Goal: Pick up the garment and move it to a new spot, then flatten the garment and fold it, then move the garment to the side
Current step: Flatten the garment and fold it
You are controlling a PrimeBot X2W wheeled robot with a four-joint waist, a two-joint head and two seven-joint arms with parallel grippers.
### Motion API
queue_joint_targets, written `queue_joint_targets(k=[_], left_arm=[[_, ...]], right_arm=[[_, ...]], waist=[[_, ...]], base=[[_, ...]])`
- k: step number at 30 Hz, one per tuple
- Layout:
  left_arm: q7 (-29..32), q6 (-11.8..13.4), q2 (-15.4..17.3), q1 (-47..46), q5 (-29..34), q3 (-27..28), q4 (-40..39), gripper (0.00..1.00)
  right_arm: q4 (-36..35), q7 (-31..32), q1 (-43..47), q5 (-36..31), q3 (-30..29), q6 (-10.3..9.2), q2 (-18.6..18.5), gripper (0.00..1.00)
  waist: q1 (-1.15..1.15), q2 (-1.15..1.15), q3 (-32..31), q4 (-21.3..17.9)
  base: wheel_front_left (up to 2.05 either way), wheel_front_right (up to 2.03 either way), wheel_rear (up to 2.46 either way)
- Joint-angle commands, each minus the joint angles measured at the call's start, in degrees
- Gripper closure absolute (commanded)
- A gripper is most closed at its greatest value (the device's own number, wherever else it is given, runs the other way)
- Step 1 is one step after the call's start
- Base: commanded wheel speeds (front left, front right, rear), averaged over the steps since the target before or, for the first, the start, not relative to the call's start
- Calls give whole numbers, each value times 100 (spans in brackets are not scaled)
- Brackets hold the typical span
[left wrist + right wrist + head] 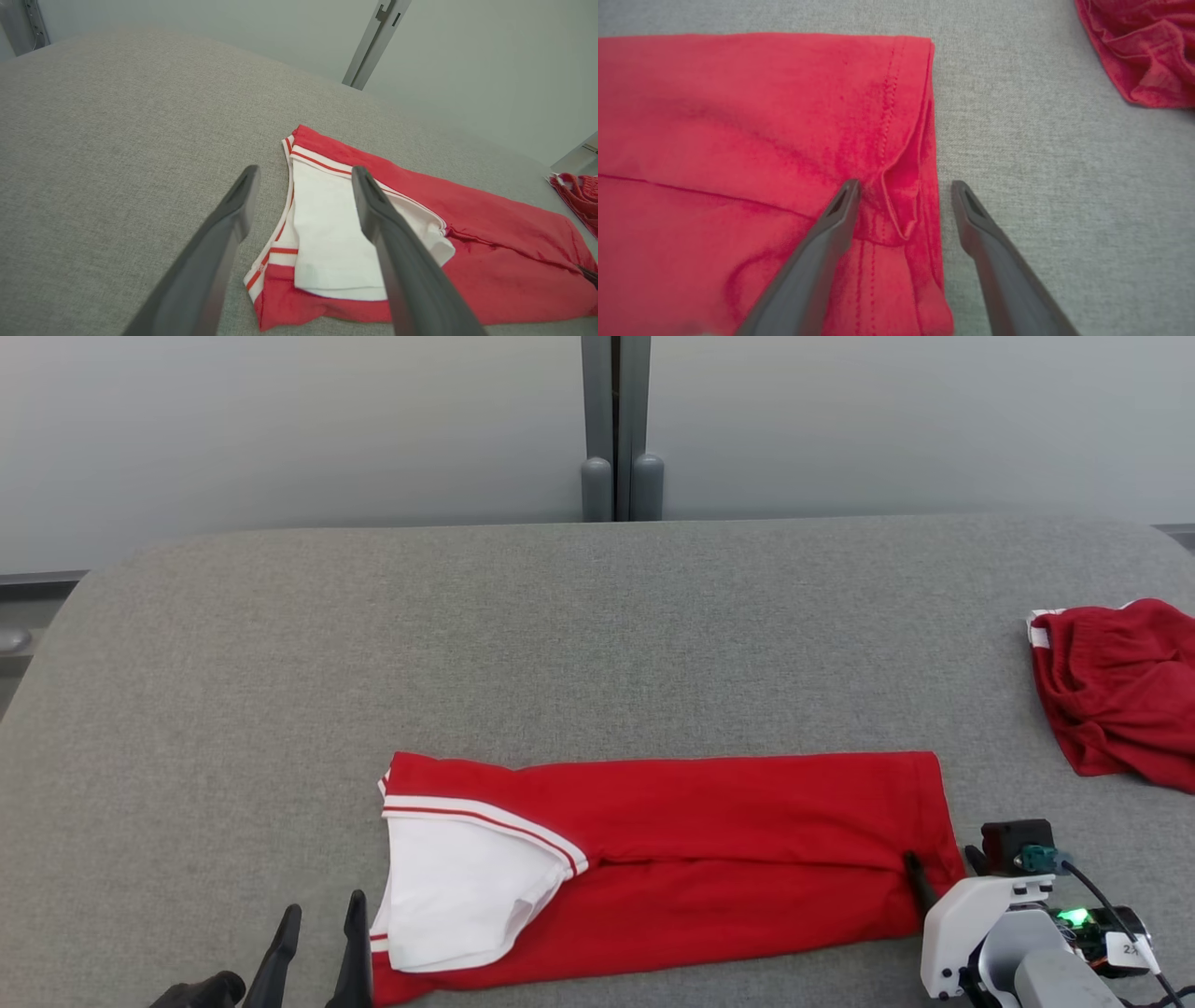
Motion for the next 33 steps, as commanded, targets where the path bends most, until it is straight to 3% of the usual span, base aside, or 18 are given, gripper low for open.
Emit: queue_joint_targets(k=[1,2,6,11,25,28,33], left_arm=[[-16,-15,-38,-15,57,24,-22,0],[-16,-24,-55,-31,79,27,-25,0],[-16,-47,-105,-117,126,53,-24,0],[-16,-110,-177,-188,211,105,44,0],[-16,-278,-244,-379,379,155,241,0],[-16,-283,-269,-391,401,197,262,0],[-16,-319,-335,-412,441,250,294,0]], right_arm=[[101,62,-40,-29,37,-8,37,22],[146,76,-73,-43,65,-8,61,56],[290,94,-199,-28,144,-8,134,100],[349,-7,-426,-24,105,-8,120,100],[-264,51,-256,191,-573,-9,-523,100],[-565,141,-154,234,-638,-9,-505,100],[-1165,332,-43,480,-308,-8,-170,100]], waist=[[0,0,15,-25],[0,0,23,-40],[0,0,41,-94],[0,0,32,-182],[0,0,-121,-452],[0,0,-122,-509],[0,0,-124,-522]], base=[[0,0,0],[0,0,0],[0,0,0],[0,0,0],[0,0,0],[0,0,0],[0,0,0]])
